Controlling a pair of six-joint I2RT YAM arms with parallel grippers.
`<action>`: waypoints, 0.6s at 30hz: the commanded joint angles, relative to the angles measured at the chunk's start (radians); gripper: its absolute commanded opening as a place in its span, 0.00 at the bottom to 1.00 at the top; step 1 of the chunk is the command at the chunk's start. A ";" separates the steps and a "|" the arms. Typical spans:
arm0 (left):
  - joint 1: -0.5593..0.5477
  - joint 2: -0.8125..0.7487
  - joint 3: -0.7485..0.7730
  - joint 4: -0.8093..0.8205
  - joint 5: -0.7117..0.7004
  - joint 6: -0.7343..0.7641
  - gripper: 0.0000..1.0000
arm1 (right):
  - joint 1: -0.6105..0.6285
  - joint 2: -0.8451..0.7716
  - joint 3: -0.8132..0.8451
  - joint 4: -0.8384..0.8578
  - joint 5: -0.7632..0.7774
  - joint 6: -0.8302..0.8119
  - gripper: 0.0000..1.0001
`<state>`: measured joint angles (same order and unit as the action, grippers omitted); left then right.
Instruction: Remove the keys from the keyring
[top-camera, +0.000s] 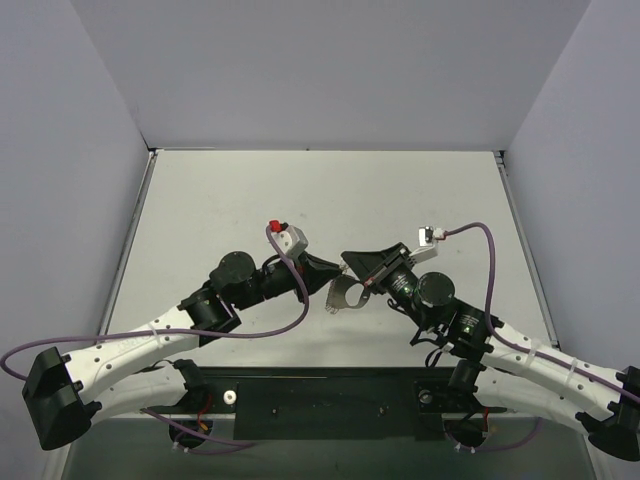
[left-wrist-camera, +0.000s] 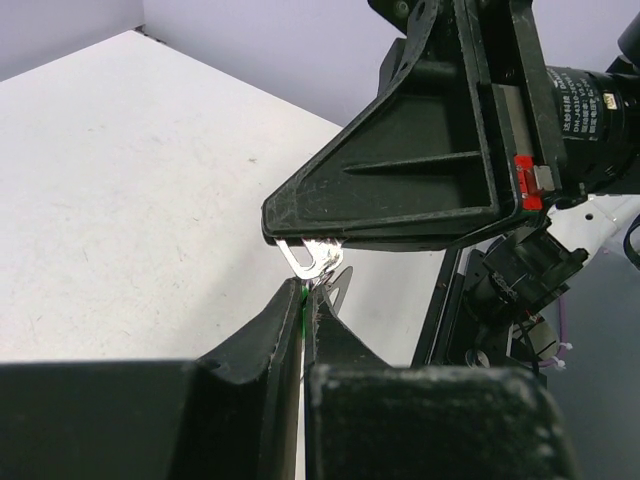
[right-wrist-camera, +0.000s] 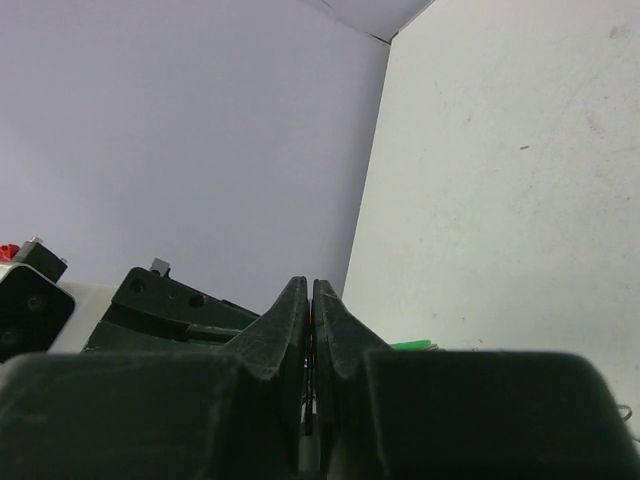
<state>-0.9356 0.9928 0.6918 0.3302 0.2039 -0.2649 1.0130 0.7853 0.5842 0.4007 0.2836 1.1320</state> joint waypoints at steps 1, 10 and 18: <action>0.003 0.006 0.015 0.098 -0.100 -0.013 0.00 | 0.015 -0.024 -0.021 0.128 -0.046 0.132 0.00; 0.003 0.010 0.032 0.105 -0.136 -0.013 0.00 | 0.016 -0.050 -0.043 0.125 -0.014 0.236 0.00; 0.003 0.024 0.049 0.109 -0.152 -0.010 0.00 | 0.021 -0.057 -0.081 0.127 0.012 0.348 0.00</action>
<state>-0.9421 1.0016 0.6922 0.3641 0.1413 -0.2783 1.0092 0.7540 0.5220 0.4480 0.3412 1.3972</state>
